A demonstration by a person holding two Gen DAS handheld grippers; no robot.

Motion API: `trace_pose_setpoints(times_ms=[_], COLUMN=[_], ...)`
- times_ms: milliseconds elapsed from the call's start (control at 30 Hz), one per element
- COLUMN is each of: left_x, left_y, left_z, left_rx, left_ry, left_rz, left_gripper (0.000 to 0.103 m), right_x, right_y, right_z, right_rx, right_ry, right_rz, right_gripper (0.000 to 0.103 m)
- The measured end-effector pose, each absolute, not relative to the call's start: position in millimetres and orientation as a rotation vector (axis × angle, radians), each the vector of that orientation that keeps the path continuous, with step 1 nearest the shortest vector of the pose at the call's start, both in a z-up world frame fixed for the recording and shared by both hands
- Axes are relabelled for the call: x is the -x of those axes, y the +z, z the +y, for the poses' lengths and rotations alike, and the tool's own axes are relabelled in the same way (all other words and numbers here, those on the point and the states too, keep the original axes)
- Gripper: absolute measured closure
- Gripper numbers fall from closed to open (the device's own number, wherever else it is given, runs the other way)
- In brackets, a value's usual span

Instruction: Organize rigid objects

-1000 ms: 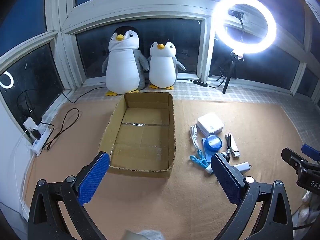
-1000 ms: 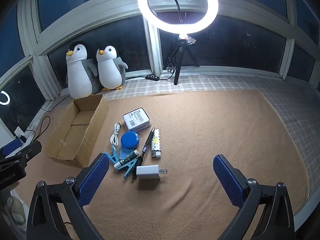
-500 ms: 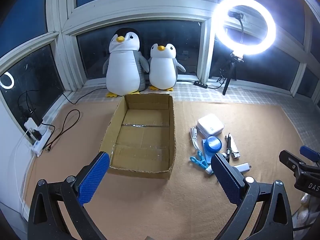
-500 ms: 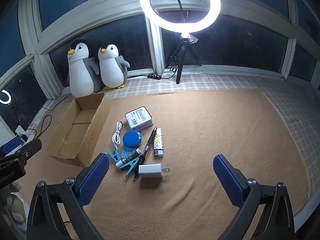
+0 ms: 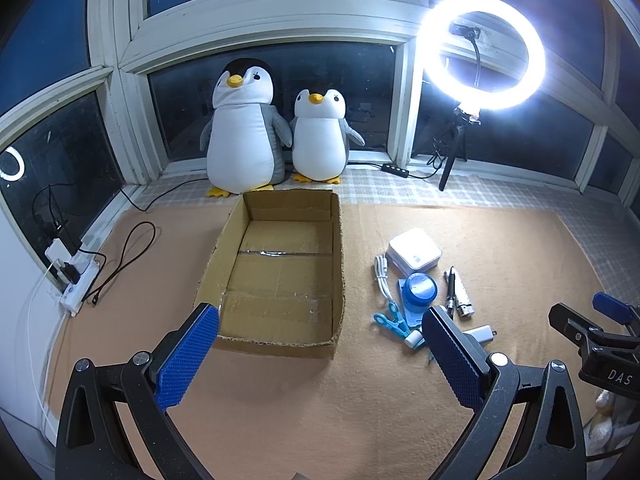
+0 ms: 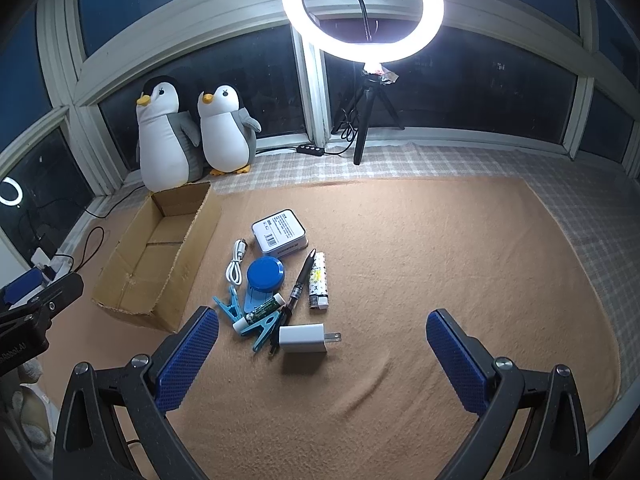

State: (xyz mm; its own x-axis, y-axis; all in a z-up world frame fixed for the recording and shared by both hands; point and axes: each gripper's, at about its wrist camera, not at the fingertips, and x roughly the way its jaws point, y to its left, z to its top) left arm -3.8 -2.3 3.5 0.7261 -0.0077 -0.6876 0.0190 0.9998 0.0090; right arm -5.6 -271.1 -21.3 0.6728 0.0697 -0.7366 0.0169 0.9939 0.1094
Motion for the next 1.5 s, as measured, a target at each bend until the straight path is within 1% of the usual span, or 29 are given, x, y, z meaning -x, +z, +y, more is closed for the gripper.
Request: trace_pose_setpoints(times_ms=[1500], left_x=[1.5], left_y=[2.3], left_z=[1.7], left_rx=[-0.009], left_ry=[-0.022], left_rz=[0.765], left_gripper=[0.001], right_x=[1.6], right_y=[-23.5], right_z=[-268.4], right_rx=[-0.109], right_ry=[0.031], right_rz=[0.851], right_gripper=[0.000])
